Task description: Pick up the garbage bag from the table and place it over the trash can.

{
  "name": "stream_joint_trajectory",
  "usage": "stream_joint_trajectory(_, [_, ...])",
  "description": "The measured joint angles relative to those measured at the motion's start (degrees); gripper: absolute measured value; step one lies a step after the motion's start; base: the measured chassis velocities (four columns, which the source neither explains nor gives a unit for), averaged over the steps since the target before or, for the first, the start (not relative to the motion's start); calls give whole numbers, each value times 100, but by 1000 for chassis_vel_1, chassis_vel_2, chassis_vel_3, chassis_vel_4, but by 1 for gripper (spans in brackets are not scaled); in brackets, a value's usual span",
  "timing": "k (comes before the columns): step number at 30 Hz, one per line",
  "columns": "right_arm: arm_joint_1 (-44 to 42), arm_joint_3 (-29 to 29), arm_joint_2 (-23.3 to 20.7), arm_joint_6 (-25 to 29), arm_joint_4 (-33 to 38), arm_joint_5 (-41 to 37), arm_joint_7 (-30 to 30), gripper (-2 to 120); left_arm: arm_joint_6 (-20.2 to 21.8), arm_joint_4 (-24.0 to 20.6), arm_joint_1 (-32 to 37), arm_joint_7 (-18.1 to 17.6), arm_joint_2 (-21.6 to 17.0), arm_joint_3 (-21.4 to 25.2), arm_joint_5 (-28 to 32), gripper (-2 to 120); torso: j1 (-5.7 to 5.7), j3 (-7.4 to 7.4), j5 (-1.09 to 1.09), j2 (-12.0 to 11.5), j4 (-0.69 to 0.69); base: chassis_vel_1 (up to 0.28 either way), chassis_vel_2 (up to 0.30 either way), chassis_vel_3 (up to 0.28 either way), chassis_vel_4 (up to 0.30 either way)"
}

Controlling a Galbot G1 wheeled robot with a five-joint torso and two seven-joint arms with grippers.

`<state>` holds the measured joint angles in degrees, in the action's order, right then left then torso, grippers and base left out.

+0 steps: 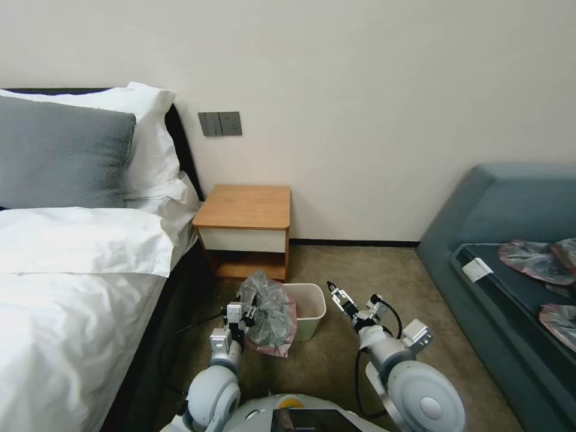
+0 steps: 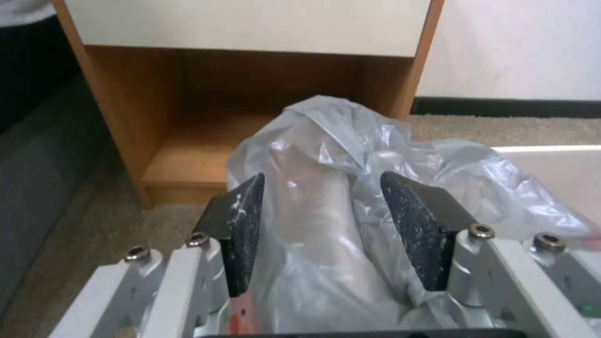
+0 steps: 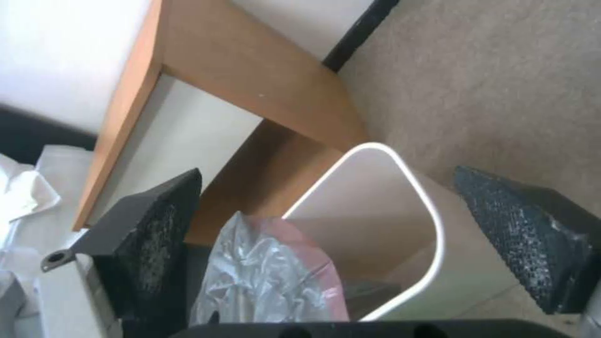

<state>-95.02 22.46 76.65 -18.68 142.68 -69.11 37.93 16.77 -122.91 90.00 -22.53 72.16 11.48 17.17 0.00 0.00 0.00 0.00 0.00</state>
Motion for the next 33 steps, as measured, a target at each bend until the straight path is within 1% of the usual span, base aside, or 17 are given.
stream_joint_trajectory(5, [-53, 6, 42, 10, -5, 59, -21, 100, 129, 119, -201, -98, -29, -91, 160, 50, 0, 0, 0, 0, 0, 0, 0, 0, 0])
stream_joint_trajectory(8, [-86, 11, 100, 18, -47, 104, -47, 100, 227, 230, -346, -235, -52, -154, 265, 48, 0, 0, 0, 0, 0, 0, 0, 0, 0])
stream_joint_trajectory(17, [-70, 15, 144, 29, -119, 135, -73, 100, 313, 378, -537, -398, -56, -242, 361, 45, 0, 0, 0, 0, 0, 0, 0, 0, 0])
stream_joint_trajectory(27, [-14, -2, 149, 33, -177, 136, -81, 100, 335, 460, -593, -411, -43, -250, 353, 44, 0, 0, 0, 0, 0, 0, 0, 0, 0])
stream_joint_trajectory(33, [-17, 0, 172, 37, -222, 211, -116, 100, 346, 516, -662, -396, -8, -340, 346, 44, 0, 0, 0, 0, 0, 0, 0, 0, 0])
